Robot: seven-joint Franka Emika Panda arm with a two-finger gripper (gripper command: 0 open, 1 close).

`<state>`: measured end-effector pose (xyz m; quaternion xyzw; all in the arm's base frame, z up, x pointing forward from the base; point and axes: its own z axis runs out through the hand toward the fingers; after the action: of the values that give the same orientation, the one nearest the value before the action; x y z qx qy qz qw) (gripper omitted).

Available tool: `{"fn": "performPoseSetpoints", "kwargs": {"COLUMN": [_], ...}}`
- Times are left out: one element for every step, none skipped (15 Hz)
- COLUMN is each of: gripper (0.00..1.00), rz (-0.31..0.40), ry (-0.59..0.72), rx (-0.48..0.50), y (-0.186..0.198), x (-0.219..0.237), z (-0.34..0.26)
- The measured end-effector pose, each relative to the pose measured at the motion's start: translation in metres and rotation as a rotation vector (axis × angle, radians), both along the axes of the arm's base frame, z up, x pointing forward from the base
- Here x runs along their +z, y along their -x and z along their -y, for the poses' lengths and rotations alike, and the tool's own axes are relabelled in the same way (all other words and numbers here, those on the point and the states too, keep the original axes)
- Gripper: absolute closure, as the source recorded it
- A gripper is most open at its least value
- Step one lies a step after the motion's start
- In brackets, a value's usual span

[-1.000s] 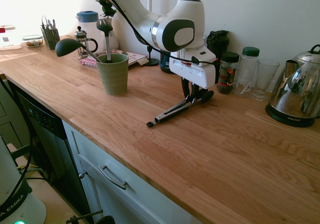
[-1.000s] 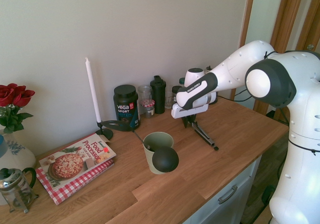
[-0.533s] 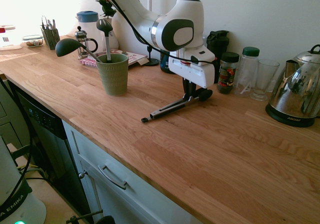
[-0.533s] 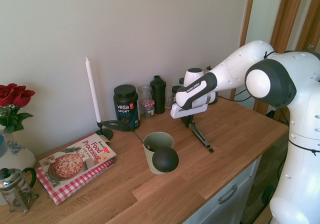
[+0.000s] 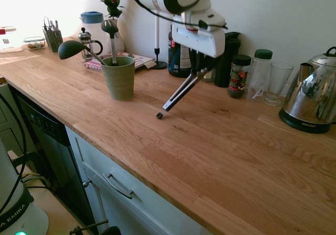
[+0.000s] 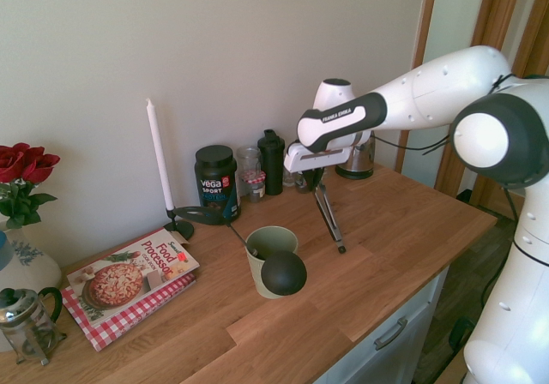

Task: Put the tongs back in the holder

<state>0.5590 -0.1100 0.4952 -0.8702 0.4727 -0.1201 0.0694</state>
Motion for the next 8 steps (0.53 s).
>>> {"fn": "performPoseSetpoints", "kwargs": {"gripper": [1.0,1.0,1.0,1.0,1.0,1.0,1.0,1.0], "rz": [0.006,0.008,0.014,0.024,0.042,0.064,0.087,0.111], "ry": [-0.01,-0.023,-0.03,-0.031,-0.029,-0.024,-0.02,-0.022], "rx": [0.017,0.031,0.044,0.056,0.072,0.088,0.107,0.138], "y": [0.009,0.017,0.023,0.028,0.031,0.033,0.034,0.037], "x": [0.02,0.037,0.053,0.068,0.085,0.104,0.125,0.148], "z": [-0.008,-0.016,-0.023,-0.029,-0.035,-0.041,-0.048,-0.058]}}
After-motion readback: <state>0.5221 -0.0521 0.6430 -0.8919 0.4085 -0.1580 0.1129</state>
